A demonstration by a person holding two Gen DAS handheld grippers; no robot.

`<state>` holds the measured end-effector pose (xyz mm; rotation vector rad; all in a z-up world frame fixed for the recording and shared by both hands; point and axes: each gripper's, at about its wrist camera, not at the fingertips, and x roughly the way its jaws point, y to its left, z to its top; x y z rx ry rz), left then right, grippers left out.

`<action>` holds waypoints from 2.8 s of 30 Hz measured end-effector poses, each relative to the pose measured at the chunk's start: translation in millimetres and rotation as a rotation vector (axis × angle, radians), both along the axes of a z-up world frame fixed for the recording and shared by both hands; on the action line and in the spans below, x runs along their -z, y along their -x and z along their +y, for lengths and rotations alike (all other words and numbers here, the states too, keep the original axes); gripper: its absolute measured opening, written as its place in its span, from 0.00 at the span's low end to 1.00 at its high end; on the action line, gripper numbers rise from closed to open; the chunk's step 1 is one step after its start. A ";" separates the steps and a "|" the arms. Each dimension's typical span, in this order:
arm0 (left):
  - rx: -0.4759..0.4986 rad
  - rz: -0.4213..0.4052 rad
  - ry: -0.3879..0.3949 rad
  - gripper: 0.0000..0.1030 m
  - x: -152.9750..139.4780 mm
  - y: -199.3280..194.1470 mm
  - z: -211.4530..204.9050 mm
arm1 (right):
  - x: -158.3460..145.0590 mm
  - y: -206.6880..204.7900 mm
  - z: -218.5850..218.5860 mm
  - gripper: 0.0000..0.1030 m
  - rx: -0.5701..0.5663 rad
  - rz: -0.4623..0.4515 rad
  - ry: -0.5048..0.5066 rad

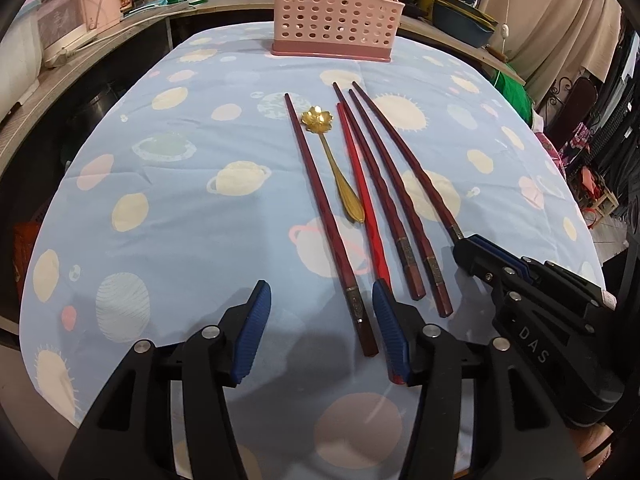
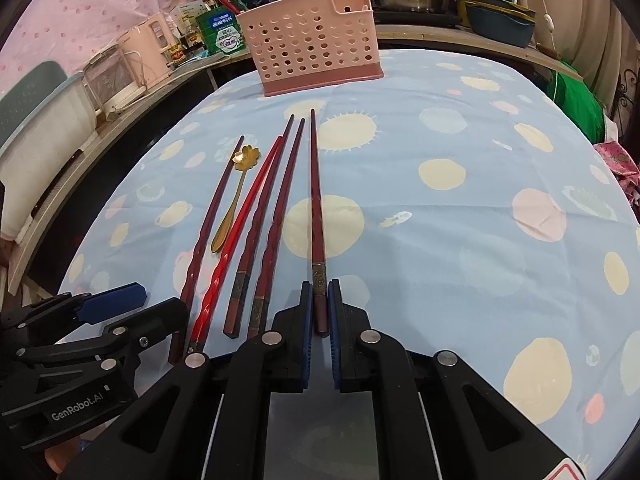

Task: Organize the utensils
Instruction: 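Grasp a dark-red chopstick with the right tool while the left tool grasps another dark-red chopstick, then lift both dark-red chopsticks into the pink basket and open both tools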

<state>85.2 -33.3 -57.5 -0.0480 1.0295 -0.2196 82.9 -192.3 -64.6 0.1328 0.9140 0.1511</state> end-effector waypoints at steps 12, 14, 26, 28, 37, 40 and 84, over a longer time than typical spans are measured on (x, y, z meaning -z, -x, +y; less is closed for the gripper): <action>-0.007 -0.021 -0.046 0.38 4.4 3.3 -1.7 | 0.5 1.0 -0.5 0.07 0.002 -0.001 -0.005; -0.011 -0.021 -0.044 0.34 4.2 4.1 0.2 | 0.5 1.0 -0.7 0.07 0.002 -0.001 -0.007; -0.031 -0.004 -0.011 0.07 3.3 10.4 12.2 | -1.1 6.8 -2.5 0.07 0.006 -0.002 -0.021; -0.032 -0.006 -0.008 0.07 1.4 11.3 12.8 | -2.2 8.3 -3.8 0.07 0.008 -0.004 -0.024; -0.045 -0.054 0.017 0.07 -24.7 13.6 19.6 | -25.0 14.3 -13.4 0.07 0.023 -0.052 -0.053; -0.051 -0.077 0.030 0.07 -38.0 13.3 21.9 | -38.3 15.8 -16.3 0.07 0.029 -0.080 -0.065; -0.131 -0.475 0.112 0.06 -235.7 -114.6 47.0 | -219.6 -91.4 -58.6 0.07 0.082 -0.456 -0.150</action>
